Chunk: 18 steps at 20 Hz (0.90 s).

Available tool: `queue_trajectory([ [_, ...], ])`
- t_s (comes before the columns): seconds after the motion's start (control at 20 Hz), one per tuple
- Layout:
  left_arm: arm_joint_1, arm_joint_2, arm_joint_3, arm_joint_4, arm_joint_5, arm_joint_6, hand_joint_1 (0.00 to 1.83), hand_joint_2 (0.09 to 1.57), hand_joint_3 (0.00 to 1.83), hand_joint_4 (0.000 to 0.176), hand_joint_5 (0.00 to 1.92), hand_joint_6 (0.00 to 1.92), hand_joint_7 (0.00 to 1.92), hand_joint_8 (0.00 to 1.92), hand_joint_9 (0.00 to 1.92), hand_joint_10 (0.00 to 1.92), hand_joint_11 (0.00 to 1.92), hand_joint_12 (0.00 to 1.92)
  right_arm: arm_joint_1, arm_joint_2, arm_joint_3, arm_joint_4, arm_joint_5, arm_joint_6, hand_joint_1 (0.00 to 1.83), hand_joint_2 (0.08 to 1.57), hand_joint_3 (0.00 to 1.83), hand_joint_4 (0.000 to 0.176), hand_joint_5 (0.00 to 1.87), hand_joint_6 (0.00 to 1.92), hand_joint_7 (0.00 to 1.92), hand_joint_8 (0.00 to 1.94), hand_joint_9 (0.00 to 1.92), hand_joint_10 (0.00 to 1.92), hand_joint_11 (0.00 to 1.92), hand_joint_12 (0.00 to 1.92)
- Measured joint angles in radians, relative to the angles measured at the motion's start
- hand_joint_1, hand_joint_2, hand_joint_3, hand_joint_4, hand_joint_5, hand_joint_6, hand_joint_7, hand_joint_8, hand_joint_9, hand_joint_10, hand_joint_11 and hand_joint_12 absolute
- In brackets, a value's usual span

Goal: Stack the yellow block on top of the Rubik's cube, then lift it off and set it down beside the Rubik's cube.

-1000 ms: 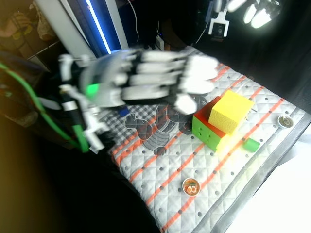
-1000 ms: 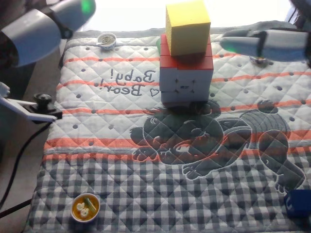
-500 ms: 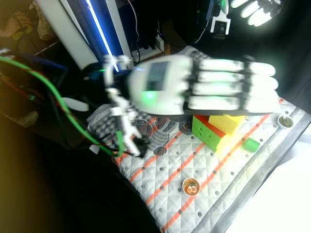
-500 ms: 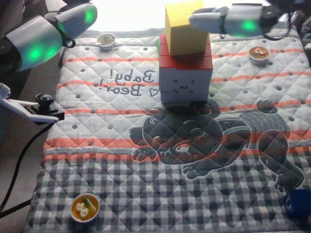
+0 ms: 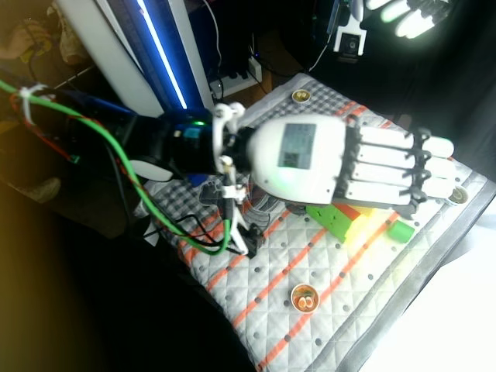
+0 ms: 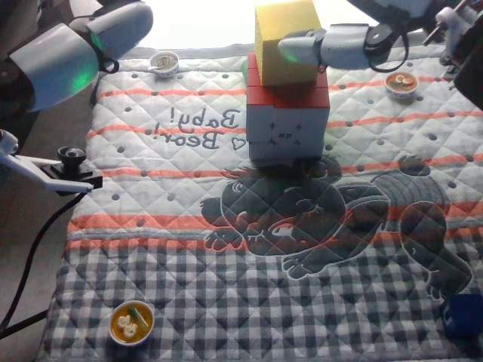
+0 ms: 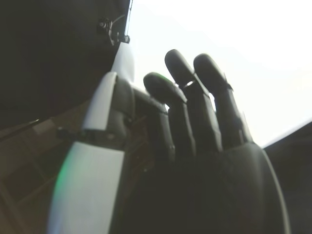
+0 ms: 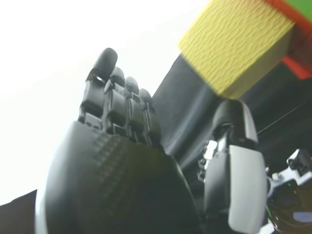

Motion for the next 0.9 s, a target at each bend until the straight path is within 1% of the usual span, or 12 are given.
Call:
queue_trajectory([
  [0.1, 0.0, 0.0, 0.0, 0.0, 0.002, 0.0, 1.15, 1.28, 0.0, 0.0, 0.78, 1.47, 0.6, 1.42, 0.56, 1.1, 0.36, 1.63, 0.0, -0.013, 0.008, -0.002, -0.03, 0.0, 0.56, 0.89, 0.0, 0.0, 0.2, 0.02, 0.22, 0.02, 0.21, 0.07, 0.0, 0.89],
  [0.2, 0.0, 0.0, 0.0, 0.003, 0.003, 0.0, 1.15, 1.28, 0.0, 0.0, 0.78, 1.47, 0.6, 1.42, 0.57, 1.11, 0.37, 1.64, 0.0, -0.016, 0.01, -0.001, -0.042, 0.0, 0.57, 0.94, 0.0, 0.0, 0.21, 0.01, 0.22, 0.01, 0.19, 0.05, 0.0, 0.78],
  [0.3, 0.0, 0.0, -0.002, 0.007, 0.003, 0.0, 1.14, 1.28, 0.0, 0.0, 0.77, 1.46, 0.6, 1.44, 0.59, 1.14, 0.38, 1.64, 0.0, -0.016, 0.01, -0.001, -0.05, 0.0, 0.49, 0.95, 0.0, 0.0, 0.29, 0.02, 0.31, 0.02, 0.3, 0.06, 0.0, 1.08],
  [0.35, 0.0, 0.0, -0.003, 0.01, 0.003, 0.0, 1.14, 1.29, 0.0, 0.0, 0.77, 1.46, 0.59, 1.45, 0.58, 1.14, 0.38, 1.63, 0.0, -0.016, 0.01, -0.001, -0.05, 0.0, 0.56, 0.91, 0.0, 0.0, 0.4, 0.03, 0.42, 0.03, 0.43, 0.12, 0.0, 1.39],
  [0.4, 0.0, 0.0, -0.003, 0.013, 0.003, 0.0, 1.14, 1.28, 0.0, 0.0, 0.78, 1.45, 0.59, 1.45, 0.58, 1.13, 0.37, 1.62, 0.0, -0.017, 0.011, -0.002, -0.05, 0.0, 0.69, 0.93, 0.0, 0.0, 0.48, 0.02, 0.41, 0.84, 0.31, 1.29, 0.14, 1.82],
  [0.45, 0.0, 0.0, -0.003, 0.013, 0.003, 0.0, 1.14, 1.29, 0.0, 0.0, 0.78, 1.45, 0.59, 1.46, 0.58, 1.11, 0.37, 1.61, 0.0, -0.019, 0.013, -0.001, -0.05, 0.0, 0.86, 1.01, 0.01, 0.0, 0.58, 0.04, 0.48, 1.11, 0.41, 1.59, 0.35, 1.9],
  [0.55, 0.0, 0.0, -0.003, 0.014, 0.003, 0.0, 1.13, 1.29, 0.0, 0.0, 0.76, 1.45, 0.59, 1.48, 0.59, 1.13, 0.38, 1.63, 0.0, -0.021, 0.013, -0.001, -0.051, 0.0, 1.13, 1.08, 0.01, 0.0, 0.77, 0.09, 0.63, 1.06, 0.57, 1.49, 0.45, 1.92],
  [0.6, 0.0, 0.0, -0.003, 0.015, 0.003, 0.0, 1.13, 1.29, 0.0, 0.0, 0.76, 1.47, 0.59, 1.47, 0.59, 1.14, 0.38, 1.63, 0.0, -0.021, 0.013, 0.001, -0.049, 0.007, 1.21, 1.17, 0.01, 0.0, 0.73, 0.96, 0.86, 1.25, 0.63, 1.46, 0.49, 1.92],
  [0.65, 0.0, 0.0, -0.003, 0.014, 0.003, 0.0, 1.12, 1.29, 0.0, 0.0, 0.75, 1.48, 0.59, 1.47, 0.58, 1.15, 0.38, 1.65, 0.001, -0.021, 0.014, 0.0, -0.045, 0.007, 1.2, 1.21, 0.01, 0.0, 0.71, 1.21, 0.87, 1.32, 0.66, 1.39, 0.5, 1.85],
  [0.75, 0.0, 0.0, -0.005, 0.017, 0.005, 0.0, 1.12, 1.3, 0.0, 0.0, 0.75, 1.48, 0.58, 1.48, 0.59, 1.16, 0.38, 1.66, 0.001, -0.023, 0.017, 0.002, -0.043, 0.007, 1.19, 1.22, 0.0, 0.0, 0.7, 1.32, 0.85, 1.32, 0.73, 1.33, 0.57, 1.73],
  [0.8, 0.0, 0.0, -0.005, 0.018, 0.005, 0.0, 1.12, 1.3, 0.0, 0.0, 0.74, 1.49, 0.58, 1.48, 0.58, 1.18, 0.39, 1.66, 0.001, -0.023, 0.02, 0.002, -0.043, 0.007, 1.31, 1.22, 0.0, 0.0, 0.69, 1.41, 0.77, 1.25, 0.75, 1.47, 0.56, 1.66],
  [0.9, 0.0, 0.0, -0.005, 0.015, 0.008, 0.0, 1.13, 1.29, 0.0, 0.0, 0.76, 1.45, 0.59, 1.47, 0.58, 1.23, 0.41, 1.69, 0.001, -0.023, 0.022, 0.002, -0.042, 0.01, 1.34, 1.24, 0.0, 0.0, 0.7, 1.44, 0.73, 1.29, 0.7, 1.54, 0.5, 1.69],
])
